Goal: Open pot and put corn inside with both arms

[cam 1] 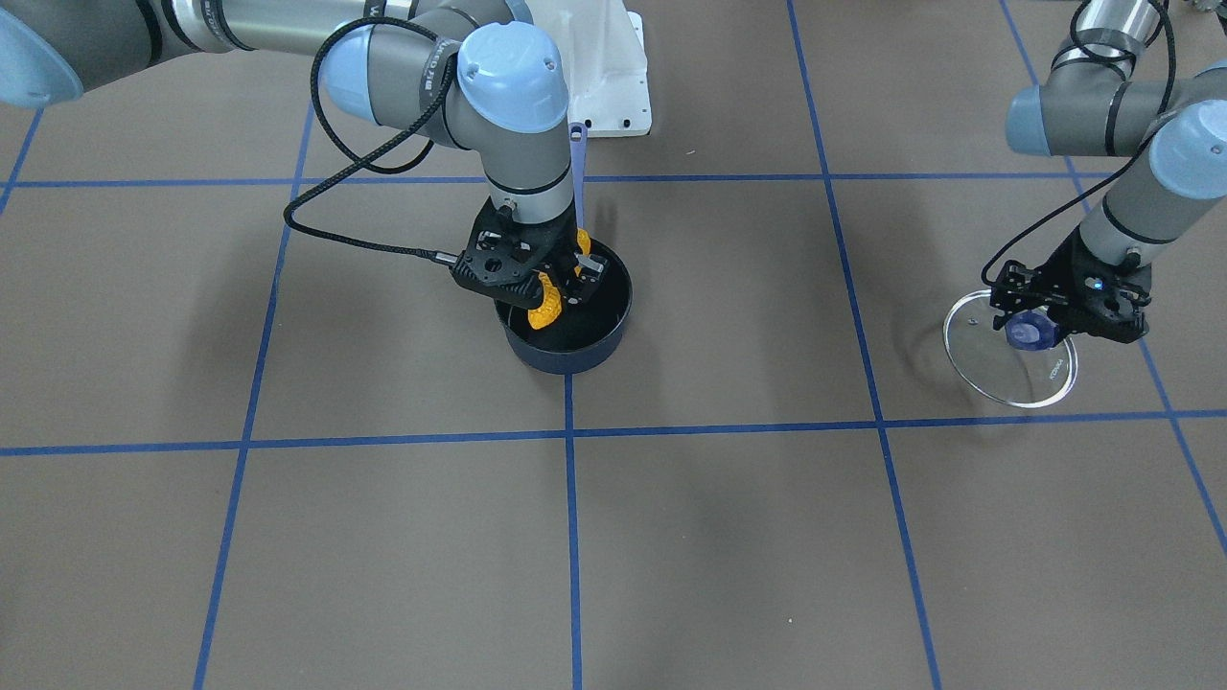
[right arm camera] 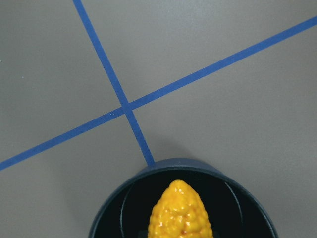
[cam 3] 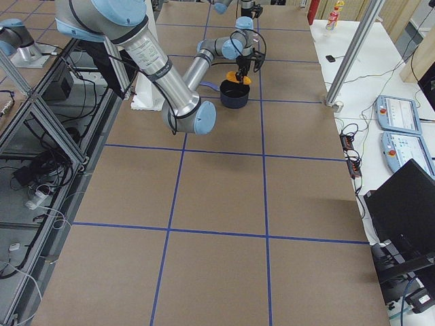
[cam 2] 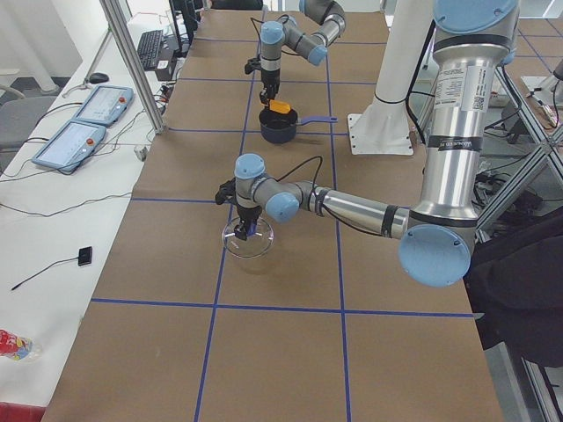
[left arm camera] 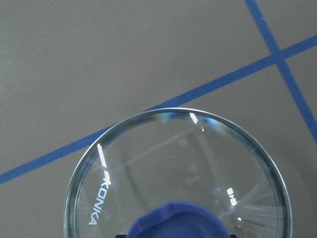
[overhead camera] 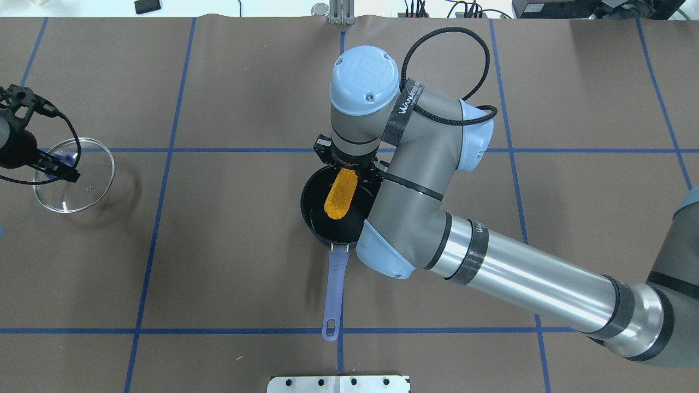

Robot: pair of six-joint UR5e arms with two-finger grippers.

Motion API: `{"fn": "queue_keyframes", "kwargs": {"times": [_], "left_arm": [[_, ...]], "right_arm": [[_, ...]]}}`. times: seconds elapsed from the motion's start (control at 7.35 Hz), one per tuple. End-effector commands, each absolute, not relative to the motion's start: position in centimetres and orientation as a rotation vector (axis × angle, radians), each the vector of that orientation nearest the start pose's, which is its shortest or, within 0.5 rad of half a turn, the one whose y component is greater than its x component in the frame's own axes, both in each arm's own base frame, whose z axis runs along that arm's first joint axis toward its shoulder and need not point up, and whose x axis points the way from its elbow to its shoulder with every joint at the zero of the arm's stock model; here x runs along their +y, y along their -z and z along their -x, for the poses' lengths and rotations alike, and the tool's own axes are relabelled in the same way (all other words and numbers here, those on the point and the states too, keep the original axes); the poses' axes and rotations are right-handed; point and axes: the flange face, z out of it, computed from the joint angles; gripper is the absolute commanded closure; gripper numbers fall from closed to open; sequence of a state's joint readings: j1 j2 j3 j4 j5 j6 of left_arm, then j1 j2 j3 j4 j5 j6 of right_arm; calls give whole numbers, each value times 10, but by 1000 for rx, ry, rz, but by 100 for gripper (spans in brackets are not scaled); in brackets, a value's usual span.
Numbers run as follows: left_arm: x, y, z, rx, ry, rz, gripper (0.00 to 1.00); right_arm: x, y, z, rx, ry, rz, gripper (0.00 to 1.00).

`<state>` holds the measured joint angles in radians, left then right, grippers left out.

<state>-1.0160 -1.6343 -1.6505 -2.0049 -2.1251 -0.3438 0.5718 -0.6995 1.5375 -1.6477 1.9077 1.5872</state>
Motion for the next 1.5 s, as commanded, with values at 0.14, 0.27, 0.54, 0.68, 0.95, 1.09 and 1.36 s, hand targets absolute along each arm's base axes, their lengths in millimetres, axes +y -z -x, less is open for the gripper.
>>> {"fn": "queue_keyframes", "kwargs": {"times": [0.14, 0.27, 0.54, 0.68, 0.95, 1.09, 1.36], "left_arm": [[-506, -551, -215, 774, -363, -265, 40], [-505, -554, -216, 774, -363, -260, 39], [-506, -554, -216, 772, -361, -259, 36], [-506, -555, -217, 772, -361, -256, 29], [-507, -550, -219, 776, -366, -261, 2], [-509, -548, -219, 778, -366, -264, 2], [-510, -544, -215, 797, -364, -260, 2]], "right_arm": [[-458, -163, 587, -808, -399, 93, 79], [-456, -165, 590, -802, -397, 81, 78], [-455, -172, 593, -792, -394, 84, 68], [-456, -172, 593, -790, -396, 73, 40], [-459, -168, 590, -791, -401, 39, 0], [-463, -166, 585, -797, -393, 28, 0], [-498, -159, 540, -827, -381, -28, 0]]}}
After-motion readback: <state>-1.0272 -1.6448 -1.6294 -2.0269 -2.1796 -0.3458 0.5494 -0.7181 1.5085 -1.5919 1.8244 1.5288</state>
